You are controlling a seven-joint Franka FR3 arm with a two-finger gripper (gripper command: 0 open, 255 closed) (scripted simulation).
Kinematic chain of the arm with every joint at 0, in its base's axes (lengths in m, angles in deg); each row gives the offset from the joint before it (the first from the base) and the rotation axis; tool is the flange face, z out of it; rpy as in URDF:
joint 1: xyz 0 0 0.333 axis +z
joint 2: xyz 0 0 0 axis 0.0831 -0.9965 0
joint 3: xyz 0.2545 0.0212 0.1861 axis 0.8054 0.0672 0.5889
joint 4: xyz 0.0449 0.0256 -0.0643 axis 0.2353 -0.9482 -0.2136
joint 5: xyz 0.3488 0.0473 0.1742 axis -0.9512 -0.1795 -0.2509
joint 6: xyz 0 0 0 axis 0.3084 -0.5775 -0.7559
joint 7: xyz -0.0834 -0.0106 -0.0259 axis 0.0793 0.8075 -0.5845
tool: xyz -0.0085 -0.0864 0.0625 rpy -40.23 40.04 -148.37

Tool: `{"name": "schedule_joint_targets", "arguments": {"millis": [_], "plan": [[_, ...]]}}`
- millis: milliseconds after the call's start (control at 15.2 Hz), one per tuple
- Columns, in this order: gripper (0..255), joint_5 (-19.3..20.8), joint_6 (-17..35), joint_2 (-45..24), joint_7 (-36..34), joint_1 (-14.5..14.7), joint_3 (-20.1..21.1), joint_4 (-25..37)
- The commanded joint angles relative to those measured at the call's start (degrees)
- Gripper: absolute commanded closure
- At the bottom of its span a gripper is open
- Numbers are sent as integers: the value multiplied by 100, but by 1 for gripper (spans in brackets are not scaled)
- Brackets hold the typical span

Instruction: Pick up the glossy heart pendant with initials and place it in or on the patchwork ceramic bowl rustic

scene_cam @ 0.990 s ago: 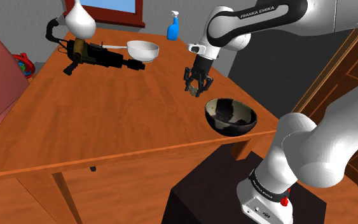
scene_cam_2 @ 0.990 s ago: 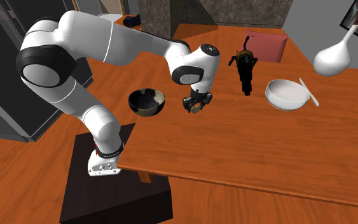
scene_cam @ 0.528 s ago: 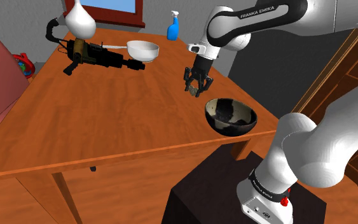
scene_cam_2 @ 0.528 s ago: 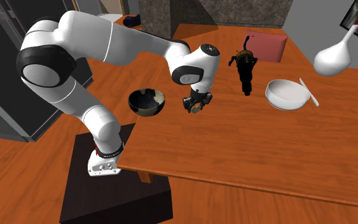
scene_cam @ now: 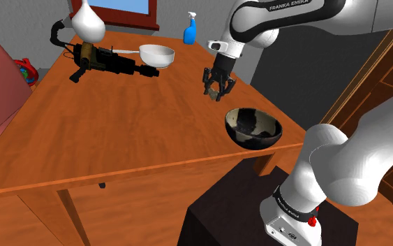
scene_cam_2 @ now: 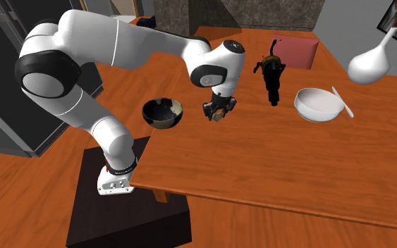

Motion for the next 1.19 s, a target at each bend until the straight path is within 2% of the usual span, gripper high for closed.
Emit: {"name": "schedule_joint_targets", "arguments": {"millis": [0,1122], "plan": [[255,22,-163,56,-36,-10,26,113],[255,37,-1460,213,-285,19,213,1283]]}}
